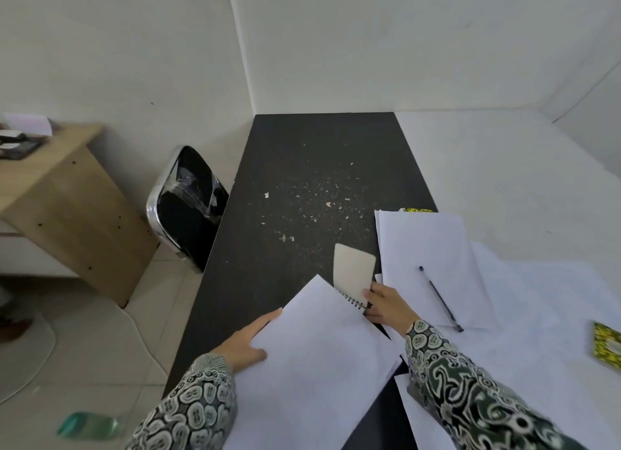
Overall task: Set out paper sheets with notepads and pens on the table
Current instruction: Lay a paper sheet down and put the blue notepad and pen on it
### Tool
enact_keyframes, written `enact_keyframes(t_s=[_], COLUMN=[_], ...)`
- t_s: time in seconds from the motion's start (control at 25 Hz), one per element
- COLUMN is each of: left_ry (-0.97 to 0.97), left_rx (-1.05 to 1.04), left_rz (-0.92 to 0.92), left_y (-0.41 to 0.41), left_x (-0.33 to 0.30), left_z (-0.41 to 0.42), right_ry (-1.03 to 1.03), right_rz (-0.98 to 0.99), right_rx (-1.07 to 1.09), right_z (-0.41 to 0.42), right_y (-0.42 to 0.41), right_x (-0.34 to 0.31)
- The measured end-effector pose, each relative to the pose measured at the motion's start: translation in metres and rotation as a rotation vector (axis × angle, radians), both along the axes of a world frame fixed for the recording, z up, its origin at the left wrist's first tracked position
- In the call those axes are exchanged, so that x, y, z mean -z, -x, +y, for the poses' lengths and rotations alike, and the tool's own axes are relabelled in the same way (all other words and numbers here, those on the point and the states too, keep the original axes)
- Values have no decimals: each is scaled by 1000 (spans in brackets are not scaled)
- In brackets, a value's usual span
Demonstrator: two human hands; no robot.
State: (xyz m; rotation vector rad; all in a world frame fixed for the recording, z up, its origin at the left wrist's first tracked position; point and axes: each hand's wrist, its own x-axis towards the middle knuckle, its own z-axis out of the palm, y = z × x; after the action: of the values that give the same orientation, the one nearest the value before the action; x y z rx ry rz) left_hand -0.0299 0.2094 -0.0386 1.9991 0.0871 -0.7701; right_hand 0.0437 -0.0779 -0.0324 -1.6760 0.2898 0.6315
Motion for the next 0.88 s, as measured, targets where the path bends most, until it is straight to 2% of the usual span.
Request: enact_keyframes(t_s=[0.12, 0.24, 0.48, 0.88], left_ry=[-54, -59, -1, 128], left_rx=[-79, -46, -82, -126], left_rz=[-35, -46, -62, -89], left_y=[-2, -3, -3, 2], left_x=[11, 17, 21, 25], left_z=[-13, -21, -21, -15], right_ry=[48, 88, 145, 109], right_rz=[-102, -159, -158, -178], right_rx=[-141, -275, -28, -141], right_z=[1, 3, 6, 15], right_y=[12, 19, 14, 7], right_x=[10, 14, 33, 42])
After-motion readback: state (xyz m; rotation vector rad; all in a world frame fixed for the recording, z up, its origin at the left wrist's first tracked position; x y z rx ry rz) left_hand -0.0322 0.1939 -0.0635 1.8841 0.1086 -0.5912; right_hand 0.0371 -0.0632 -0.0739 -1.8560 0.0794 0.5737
